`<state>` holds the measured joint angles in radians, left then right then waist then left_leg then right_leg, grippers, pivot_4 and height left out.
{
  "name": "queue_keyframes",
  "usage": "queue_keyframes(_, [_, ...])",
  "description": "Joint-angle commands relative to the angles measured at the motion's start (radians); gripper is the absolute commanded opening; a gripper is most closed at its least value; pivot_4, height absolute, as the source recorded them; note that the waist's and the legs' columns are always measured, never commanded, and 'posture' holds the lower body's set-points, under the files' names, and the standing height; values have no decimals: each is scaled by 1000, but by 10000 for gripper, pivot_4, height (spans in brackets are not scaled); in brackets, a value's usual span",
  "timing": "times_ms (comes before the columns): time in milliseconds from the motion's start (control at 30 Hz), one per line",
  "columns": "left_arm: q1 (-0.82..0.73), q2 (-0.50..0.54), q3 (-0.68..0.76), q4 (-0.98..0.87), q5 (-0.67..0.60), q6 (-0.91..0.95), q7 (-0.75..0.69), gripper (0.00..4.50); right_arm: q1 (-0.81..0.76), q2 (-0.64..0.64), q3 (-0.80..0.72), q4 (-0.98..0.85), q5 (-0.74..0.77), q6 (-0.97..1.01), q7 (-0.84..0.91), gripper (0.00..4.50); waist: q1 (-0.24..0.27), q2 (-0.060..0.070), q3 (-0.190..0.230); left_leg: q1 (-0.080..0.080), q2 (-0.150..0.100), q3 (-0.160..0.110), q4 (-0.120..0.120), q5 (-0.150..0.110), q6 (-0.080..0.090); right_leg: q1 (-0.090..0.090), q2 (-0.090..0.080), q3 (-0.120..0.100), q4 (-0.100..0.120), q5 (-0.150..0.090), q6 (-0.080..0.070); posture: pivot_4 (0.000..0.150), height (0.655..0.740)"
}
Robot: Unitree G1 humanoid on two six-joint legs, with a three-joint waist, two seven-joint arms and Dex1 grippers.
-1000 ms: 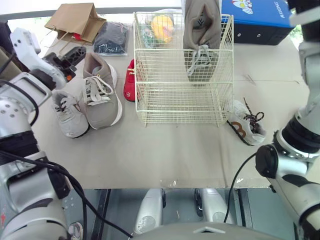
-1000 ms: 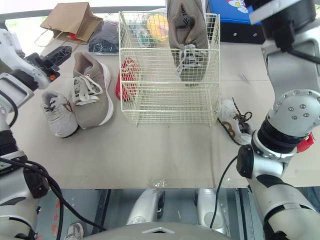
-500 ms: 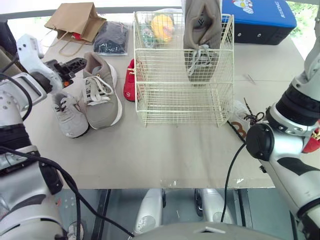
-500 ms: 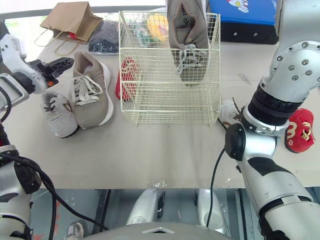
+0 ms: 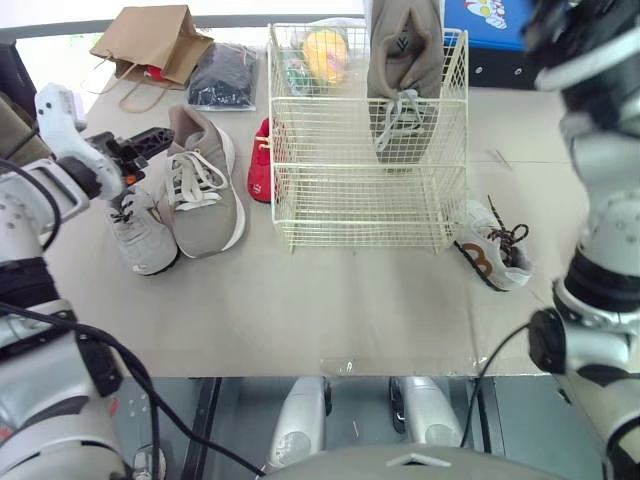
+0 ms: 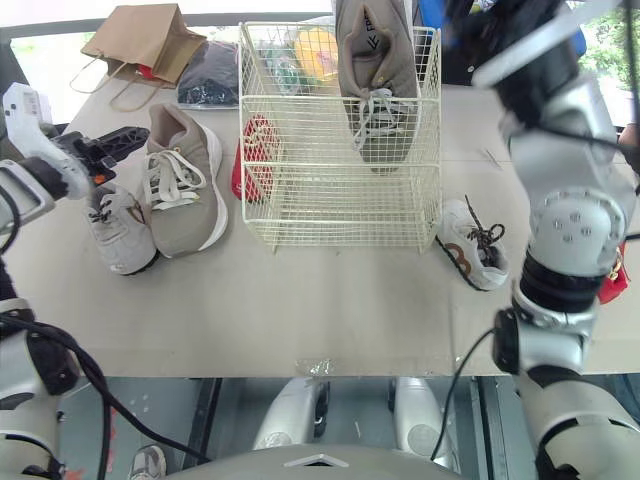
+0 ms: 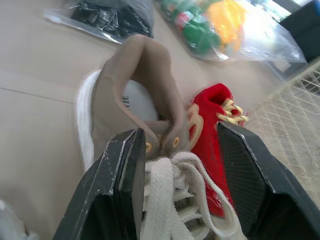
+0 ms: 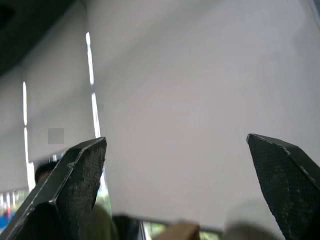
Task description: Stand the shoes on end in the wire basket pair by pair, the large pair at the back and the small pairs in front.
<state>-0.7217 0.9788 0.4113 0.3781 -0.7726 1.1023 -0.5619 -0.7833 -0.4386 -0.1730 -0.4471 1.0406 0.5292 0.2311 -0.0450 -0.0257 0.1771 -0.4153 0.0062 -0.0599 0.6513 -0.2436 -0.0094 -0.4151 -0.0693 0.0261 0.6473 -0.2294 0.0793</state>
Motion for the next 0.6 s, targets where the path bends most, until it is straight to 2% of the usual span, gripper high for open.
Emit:
queue_keyframes(33, [4,139,-116,31,17,34,-289,25133,83,-135,13,-139,0,50,180,43667,-2,1,0,0,0,0,-1,0,0,0,0,0,0,0,0,1500,7400])
queue_keyframes(133, [-39,190,-254,84,93,34,-398,25133,180,-248,39,-192,-16,67,340,43667,4,1,1,0,0,1,-1,-1,2,0,0,0,-4,0,0,1500,7400])
queue_keyframes(300, [-93,191,-438,114,207,38,-509,25133,245,-307,42,-214,-5,78,442,43667,7,0,0,2,0,0,2,-2,3,3,0,0,-3,0,0,1500,7400])
queue_keyframes(467, [-200,108,-462,281,315,-40,-468,25133,293,-319,40,-251,-20,80,444,43667,11,-2,0,1,1,-1,2,-2,3,3,0,-1,-2,0,0,1500,7400])
queue_keyframes(600, [-340,71,-461,475,384,-73,-490,25133,328,-324,32,-289,-26,84,419,43667,10,-2,0,1,0,-1,3,-2,3,3,0,-1,-3,0,0,1500,7400])
